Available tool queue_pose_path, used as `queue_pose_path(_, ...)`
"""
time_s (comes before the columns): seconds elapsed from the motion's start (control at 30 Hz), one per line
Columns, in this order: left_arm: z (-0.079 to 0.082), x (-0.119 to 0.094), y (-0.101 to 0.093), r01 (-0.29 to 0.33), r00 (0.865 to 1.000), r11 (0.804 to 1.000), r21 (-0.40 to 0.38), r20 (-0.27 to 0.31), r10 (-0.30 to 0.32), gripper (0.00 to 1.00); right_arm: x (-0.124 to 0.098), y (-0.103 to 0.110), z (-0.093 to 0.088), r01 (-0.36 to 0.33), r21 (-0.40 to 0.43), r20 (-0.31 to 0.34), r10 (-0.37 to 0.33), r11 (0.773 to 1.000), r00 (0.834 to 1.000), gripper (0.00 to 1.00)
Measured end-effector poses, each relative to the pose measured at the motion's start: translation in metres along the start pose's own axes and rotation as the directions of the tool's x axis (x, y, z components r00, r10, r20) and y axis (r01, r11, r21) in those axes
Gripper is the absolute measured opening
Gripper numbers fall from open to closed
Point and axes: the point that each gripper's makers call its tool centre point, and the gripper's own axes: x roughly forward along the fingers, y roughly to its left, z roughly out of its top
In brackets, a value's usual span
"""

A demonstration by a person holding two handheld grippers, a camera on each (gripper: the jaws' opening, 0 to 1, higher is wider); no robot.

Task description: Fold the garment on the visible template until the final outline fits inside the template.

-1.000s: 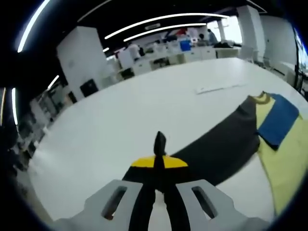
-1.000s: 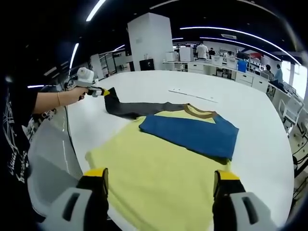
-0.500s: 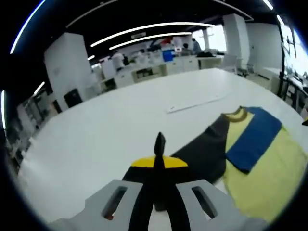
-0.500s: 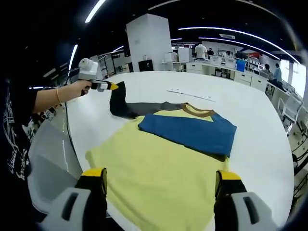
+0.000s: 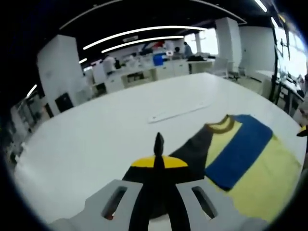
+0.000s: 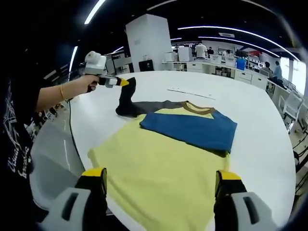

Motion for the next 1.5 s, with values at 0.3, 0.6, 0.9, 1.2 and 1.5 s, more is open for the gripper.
queue_pose_path(0.3, 0.018, 0.014, -0.031, 0.04, 0.999, 0.999, 0.015, 0.026, -0.04, 0.0, 0.0, 0.0, -0.001, -0.008, -0.01, -0.006, 0.008, 1.0, 1.0, 0.95)
queue_pose_path(0.6, 0.023, 0.031, -0.061, 0.09, 0.995, 0.996, -0.015, 0.039, -0.089, 0.0, 0.0, -0.004, -0.002, 0.002, -0.007, -0.012, -0.002, 1.0, 1.0, 0.95)
queue_pose_path(0.9, 0.031, 0.04, -0.087, 0.124, 0.992, 0.992, -0.005, 0.04, -0.123, 0.0, 0.003, -0.003, -0.004, -0.004, -0.005, -0.019, 0.004, 1.0, 1.0, 0.94)
queue_pose_path(1.2, 0.044, 0.044, -0.127, 0.211, 0.975, 0.977, -0.018, 0.075, -0.209, 0.0, 0.005, -0.004, -0.007, -0.009, -0.006, -0.035, 0.008, 1.0, 0.999, 0.93)
queue_pose_path(1.5, 0.051, 0.047, -0.157, 0.279, 0.957, 0.96, -0.031, 0.092, -0.276, 0.0, 0.005, -0.007, -0.01, -0.007, 0.006, -0.037, 0.007, 1.0, 0.999, 0.93)
